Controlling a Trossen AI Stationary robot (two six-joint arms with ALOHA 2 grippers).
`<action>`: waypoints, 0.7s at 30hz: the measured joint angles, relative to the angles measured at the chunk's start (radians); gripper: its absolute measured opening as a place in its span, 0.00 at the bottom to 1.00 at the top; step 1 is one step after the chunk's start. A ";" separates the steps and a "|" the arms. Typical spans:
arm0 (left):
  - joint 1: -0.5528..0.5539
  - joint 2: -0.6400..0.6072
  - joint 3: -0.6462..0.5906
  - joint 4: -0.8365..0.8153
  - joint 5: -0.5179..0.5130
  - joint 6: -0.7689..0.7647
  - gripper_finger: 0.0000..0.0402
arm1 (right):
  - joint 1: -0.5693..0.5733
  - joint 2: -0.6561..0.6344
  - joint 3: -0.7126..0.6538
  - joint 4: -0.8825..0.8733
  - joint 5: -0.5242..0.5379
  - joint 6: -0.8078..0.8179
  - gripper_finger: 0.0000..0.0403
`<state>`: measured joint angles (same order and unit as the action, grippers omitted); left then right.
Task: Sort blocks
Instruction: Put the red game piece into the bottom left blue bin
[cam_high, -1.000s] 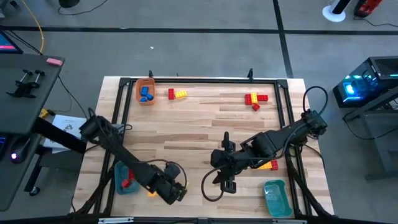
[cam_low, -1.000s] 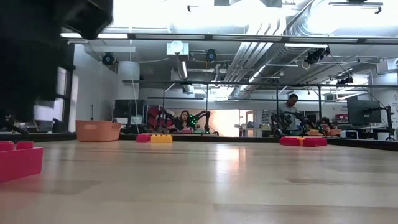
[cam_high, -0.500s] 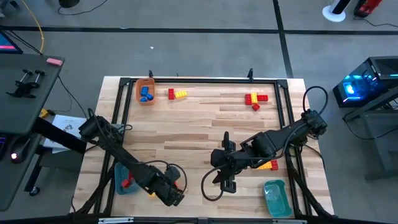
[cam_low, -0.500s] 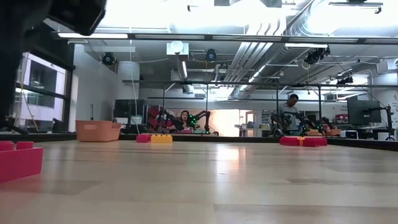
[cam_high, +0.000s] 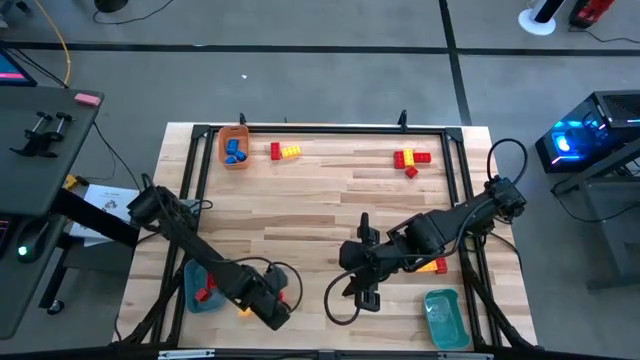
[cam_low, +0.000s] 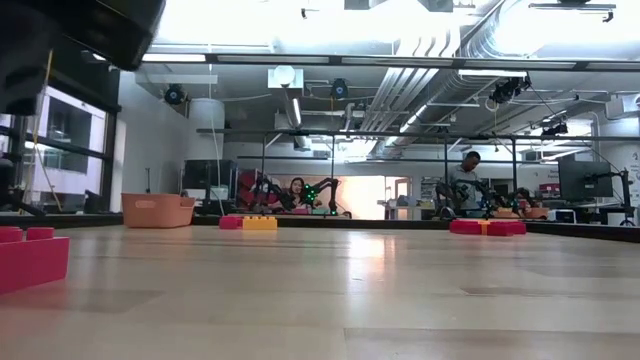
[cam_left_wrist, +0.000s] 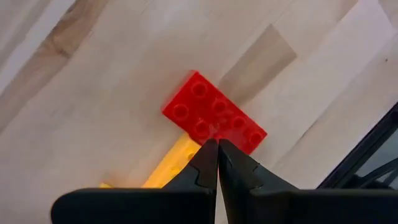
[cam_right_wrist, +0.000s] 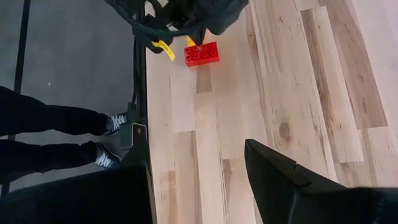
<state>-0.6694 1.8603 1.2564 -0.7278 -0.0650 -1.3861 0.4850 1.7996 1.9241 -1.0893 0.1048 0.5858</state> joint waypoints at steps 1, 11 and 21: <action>0.004 0.000 0.000 -0.001 0.003 0.013 0.00 | 0.000 0.000 0.000 0.000 0.000 0.000 0.35; 0.050 0.000 0.000 0.024 0.033 0.129 0.00 | 0.000 0.000 0.000 0.000 0.000 0.001 0.35; 0.062 0.000 -0.023 0.046 0.053 0.138 0.00 | 0.000 0.000 0.000 0.000 0.041 -0.002 0.35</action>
<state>-0.6076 1.8603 1.2337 -0.6822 -0.0118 -1.2480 0.4847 1.7996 1.9240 -1.0897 0.1457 0.5838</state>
